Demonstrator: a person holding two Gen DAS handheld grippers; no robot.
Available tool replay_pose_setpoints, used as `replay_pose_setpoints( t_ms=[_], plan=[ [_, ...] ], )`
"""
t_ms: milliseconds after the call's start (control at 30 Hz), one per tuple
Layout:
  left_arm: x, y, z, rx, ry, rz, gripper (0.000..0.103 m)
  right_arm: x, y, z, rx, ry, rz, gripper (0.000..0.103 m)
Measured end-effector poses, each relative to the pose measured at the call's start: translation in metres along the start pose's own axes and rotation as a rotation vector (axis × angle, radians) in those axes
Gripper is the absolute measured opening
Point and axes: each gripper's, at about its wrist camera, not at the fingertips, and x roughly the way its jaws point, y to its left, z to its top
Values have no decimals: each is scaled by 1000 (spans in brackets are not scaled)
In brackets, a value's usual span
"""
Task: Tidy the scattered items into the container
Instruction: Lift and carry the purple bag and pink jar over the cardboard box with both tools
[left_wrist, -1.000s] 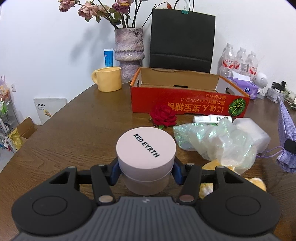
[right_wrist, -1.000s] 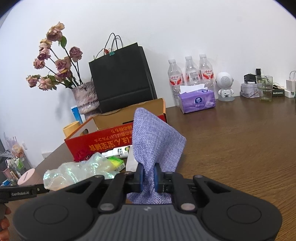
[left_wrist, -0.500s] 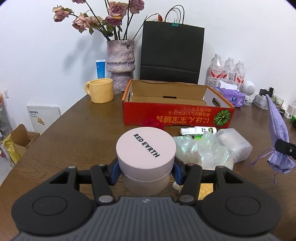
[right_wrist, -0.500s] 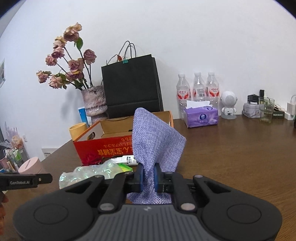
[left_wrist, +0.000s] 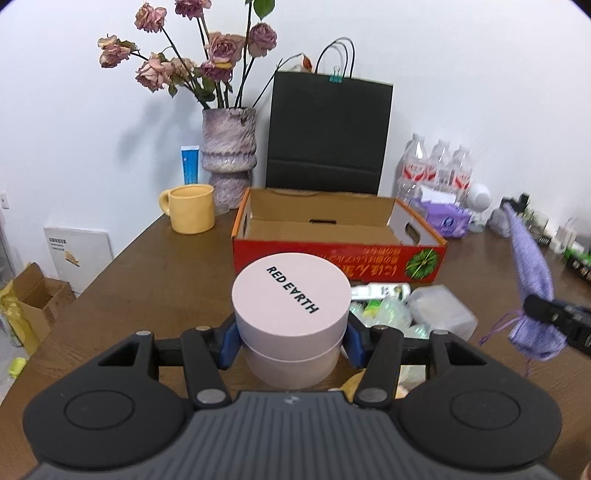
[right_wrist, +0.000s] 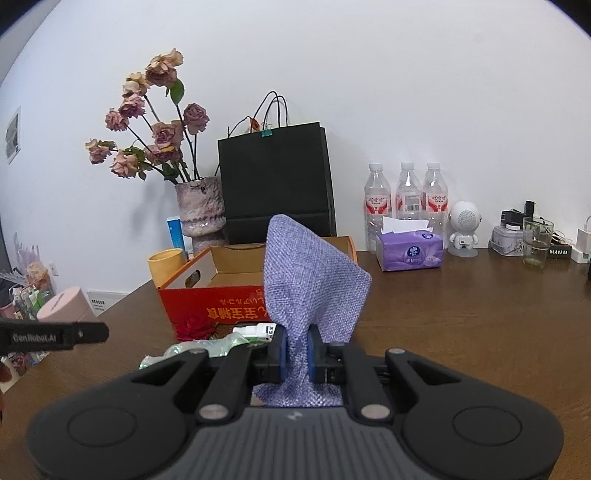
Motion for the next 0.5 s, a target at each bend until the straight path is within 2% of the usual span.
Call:
replay_pose_setpoints(
  t_ms=[500],
  plan=[
    [-2,2,38,14,-23,-15,55,5,7,30,-26,4,1,10]
  ],
)
